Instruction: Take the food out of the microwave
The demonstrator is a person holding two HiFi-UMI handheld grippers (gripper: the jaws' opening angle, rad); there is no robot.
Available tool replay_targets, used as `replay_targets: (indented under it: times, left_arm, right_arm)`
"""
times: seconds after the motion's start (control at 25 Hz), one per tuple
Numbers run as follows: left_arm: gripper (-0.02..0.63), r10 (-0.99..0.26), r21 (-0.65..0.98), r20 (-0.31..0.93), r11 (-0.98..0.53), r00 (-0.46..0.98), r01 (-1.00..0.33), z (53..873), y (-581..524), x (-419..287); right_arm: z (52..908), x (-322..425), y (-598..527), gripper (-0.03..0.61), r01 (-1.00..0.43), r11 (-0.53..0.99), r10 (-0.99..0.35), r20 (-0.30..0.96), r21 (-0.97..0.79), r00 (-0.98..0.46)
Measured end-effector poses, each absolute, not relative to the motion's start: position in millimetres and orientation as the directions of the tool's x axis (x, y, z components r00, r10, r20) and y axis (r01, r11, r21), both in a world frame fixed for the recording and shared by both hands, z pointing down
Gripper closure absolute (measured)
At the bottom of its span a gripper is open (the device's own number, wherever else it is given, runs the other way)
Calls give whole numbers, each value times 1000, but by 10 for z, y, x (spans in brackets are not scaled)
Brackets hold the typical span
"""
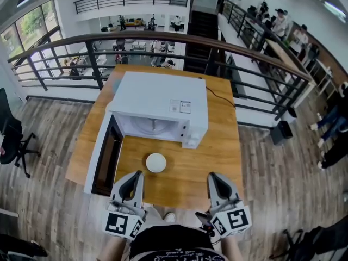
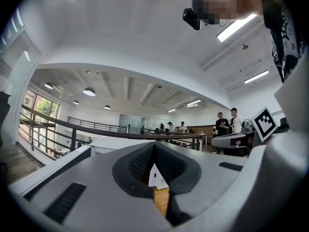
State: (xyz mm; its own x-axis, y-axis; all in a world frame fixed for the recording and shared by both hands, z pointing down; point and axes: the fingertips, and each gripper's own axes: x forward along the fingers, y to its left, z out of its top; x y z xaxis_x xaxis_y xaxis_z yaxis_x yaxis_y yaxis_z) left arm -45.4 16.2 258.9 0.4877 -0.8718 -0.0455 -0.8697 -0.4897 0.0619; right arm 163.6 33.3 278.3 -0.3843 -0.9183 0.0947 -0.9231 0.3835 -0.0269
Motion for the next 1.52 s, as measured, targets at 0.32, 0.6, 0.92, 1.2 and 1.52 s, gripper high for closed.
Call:
replay_targets:
  times: [0.32,0.6,0.92,1.2,1.52]
  left_arm:
    - [583,-887,104,-20,-462,462,-881,2716,315,-593]
    - [583,-880,109,-2,-472,474,-875,2901,398,-452]
    - [583,-883,128,16,-463,468,-877,3015,430,-438]
    - [583,-886,117,-7,-461,464,-879,2919,404,-450]
    - [583,-882,101,-10,-470,471,-877,2919,430,-431]
  right_arm:
    - [2840,1646,531,546,-923,384,-916,119,-12,-383]
    - [2998,1838,635,546,-940,340,-931,148,17,-334]
    - [3116,1958,708,545,-960,280,-944,177,-14,-278]
    - [3073,1973,721,545,-965,263,-948,182,-8,-260]
    - [3130,2055,827,545,-973,232,-953,199,-10,-229]
